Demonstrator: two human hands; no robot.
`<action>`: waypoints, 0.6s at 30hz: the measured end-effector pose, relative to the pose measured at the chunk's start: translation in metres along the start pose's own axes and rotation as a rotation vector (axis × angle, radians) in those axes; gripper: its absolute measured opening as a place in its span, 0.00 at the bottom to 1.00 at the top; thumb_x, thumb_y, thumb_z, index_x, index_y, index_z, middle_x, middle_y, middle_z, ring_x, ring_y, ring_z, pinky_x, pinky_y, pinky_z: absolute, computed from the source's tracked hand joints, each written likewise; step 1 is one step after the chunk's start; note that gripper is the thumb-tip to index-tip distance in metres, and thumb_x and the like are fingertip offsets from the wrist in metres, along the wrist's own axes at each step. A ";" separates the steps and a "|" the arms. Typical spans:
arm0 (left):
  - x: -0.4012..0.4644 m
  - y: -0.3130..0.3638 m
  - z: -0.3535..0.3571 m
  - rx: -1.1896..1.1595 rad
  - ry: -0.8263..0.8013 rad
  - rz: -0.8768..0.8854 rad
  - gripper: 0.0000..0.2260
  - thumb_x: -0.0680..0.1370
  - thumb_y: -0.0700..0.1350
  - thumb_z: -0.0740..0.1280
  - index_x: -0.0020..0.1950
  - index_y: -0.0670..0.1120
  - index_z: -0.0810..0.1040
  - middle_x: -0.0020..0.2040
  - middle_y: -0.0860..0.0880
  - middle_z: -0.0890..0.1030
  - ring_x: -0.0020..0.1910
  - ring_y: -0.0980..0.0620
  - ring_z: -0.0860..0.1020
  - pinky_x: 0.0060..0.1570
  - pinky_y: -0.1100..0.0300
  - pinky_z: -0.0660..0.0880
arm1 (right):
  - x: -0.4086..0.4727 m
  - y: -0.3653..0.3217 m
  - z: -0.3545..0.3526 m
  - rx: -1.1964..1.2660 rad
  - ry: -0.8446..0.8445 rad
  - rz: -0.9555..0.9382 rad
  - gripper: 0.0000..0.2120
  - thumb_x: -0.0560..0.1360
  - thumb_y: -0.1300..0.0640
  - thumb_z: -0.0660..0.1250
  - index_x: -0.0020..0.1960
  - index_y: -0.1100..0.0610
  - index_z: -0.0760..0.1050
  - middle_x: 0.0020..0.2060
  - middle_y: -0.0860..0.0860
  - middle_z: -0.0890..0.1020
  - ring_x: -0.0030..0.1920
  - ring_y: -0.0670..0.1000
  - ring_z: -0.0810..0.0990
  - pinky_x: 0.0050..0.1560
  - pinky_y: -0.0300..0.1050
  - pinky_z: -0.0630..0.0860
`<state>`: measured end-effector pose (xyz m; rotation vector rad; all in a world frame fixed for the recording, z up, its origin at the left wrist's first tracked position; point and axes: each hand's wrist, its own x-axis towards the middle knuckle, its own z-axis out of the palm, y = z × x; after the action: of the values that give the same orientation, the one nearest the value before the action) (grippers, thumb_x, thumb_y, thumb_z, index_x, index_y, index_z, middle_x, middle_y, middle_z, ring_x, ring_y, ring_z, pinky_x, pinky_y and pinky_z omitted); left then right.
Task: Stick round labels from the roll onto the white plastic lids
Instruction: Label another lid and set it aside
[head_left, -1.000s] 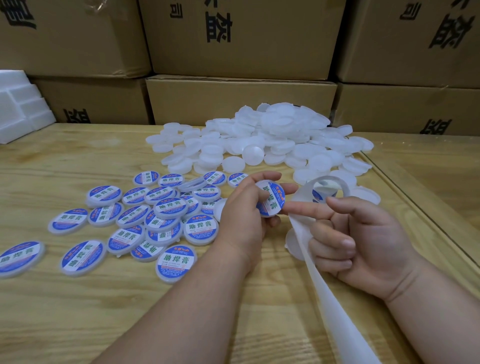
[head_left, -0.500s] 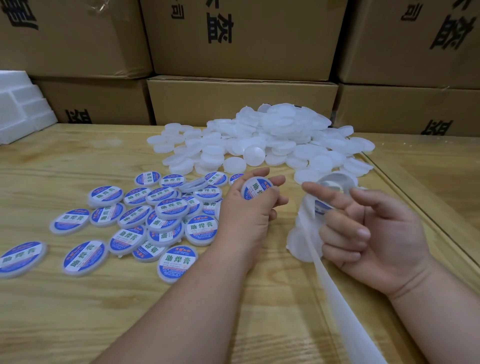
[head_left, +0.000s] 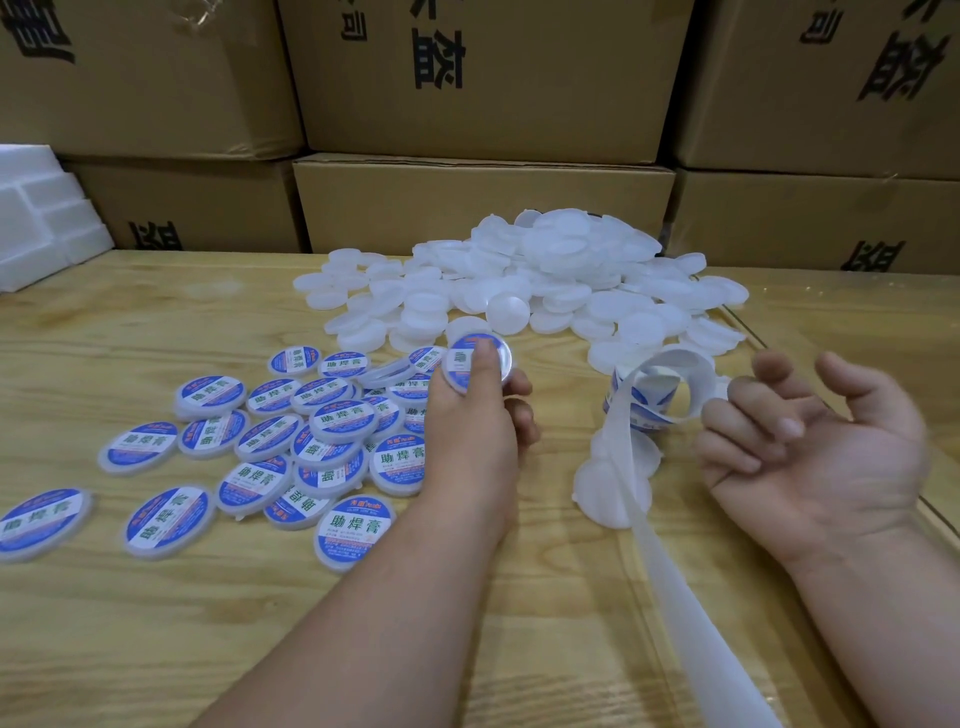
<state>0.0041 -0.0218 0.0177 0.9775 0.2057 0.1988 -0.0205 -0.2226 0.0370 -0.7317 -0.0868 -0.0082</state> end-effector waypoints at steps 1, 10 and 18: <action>0.001 0.000 0.000 -0.030 0.014 0.005 0.05 0.83 0.51 0.64 0.51 0.51 0.74 0.36 0.51 0.80 0.26 0.55 0.70 0.27 0.61 0.70 | 0.002 0.002 0.000 -0.037 0.103 -0.044 0.06 0.66 0.50 0.64 0.36 0.53 0.74 0.23 0.47 0.61 0.23 0.47 0.56 0.23 0.37 0.56; 0.003 0.010 -0.003 -0.310 0.086 -0.036 0.33 0.80 0.39 0.67 0.78 0.58 0.56 0.53 0.51 0.87 0.41 0.53 0.84 0.34 0.60 0.71 | 0.008 0.011 -0.006 -0.581 0.562 -0.394 0.10 0.68 0.52 0.66 0.31 0.51 0.68 0.22 0.47 0.63 0.24 0.50 0.58 0.24 0.39 0.55; 0.004 0.003 -0.002 -0.203 0.093 -0.006 0.10 0.86 0.48 0.59 0.68 0.51 0.67 0.55 0.57 0.86 0.41 0.53 0.86 0.33 0.62 0.72 | 0.002 0.024 -0.004 -0.942 0.385 -0.408 0.08 0.73 0.46 0.70 0.48 0.48 0.75 0.22 0.45 0.68 0.23 0.48 0.62 0.22 0.37 0.61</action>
<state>0.0069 -0.0179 0.0190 0.7664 0.2682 0.2543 -0.0174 -0.2072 0.0180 -1.6269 0.1528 -0.6128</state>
